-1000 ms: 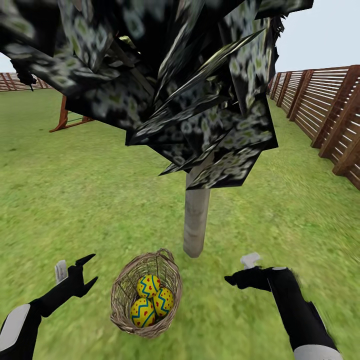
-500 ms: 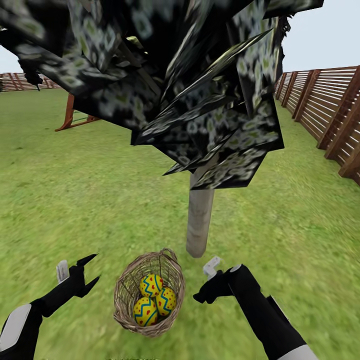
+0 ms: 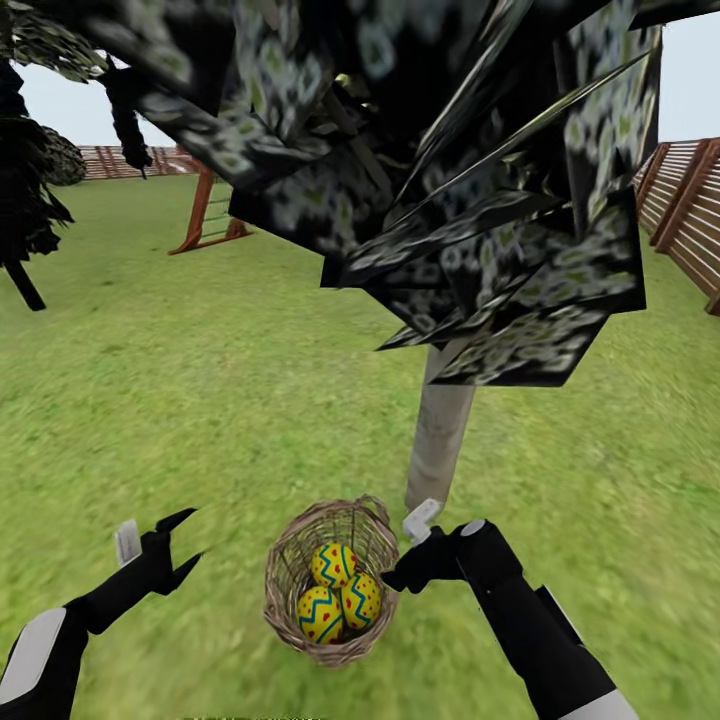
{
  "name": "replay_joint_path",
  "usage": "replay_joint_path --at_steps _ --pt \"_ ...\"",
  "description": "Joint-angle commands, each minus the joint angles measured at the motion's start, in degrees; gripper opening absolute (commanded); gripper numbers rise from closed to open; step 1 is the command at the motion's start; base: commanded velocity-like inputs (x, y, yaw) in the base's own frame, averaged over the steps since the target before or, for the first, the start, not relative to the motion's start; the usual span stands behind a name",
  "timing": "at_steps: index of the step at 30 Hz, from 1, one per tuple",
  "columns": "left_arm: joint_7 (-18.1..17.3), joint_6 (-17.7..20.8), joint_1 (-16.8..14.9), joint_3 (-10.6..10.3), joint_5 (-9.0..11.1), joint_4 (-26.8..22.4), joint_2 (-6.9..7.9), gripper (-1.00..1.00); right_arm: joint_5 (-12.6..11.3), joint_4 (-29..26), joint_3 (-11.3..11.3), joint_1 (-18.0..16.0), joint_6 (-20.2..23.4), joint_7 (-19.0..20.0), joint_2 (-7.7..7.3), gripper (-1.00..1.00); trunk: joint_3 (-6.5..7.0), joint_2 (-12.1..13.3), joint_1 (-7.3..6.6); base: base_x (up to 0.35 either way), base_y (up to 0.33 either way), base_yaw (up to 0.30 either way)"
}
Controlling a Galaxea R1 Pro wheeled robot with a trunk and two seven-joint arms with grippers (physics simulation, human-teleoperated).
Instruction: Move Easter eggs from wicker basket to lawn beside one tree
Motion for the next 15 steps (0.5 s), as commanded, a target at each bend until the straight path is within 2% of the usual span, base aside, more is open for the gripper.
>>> replay_joint_path --at_steps 1,10,15 --pt "0.1 0.3 -0.06 0.13 0.1 0.04 -0.02 1.0 0.6 -0.06 0.08 -0.03 0.15 0.51 0.07 1.0 -0.05 -0.03 0.0 0.0 0.0 0.287" --pt "0.05 0.27 -0.06 0.13 0.1 0.07 -0.15 1.0 0.74 0.33 0.3 -0.03 0.15 0.35 0.22 1.0 -0.05 -0.03 0.0 0.0 0.0 0.285" --pt "-0.02 0.21 -0.06 0.13 0.08 0.49 -0.2 1.0 0.8 0.56 0.25 -0.03 0.15 0.33 0.78 1.0 -0.05 -0.03 0.0 0.027 0.059 0.101"
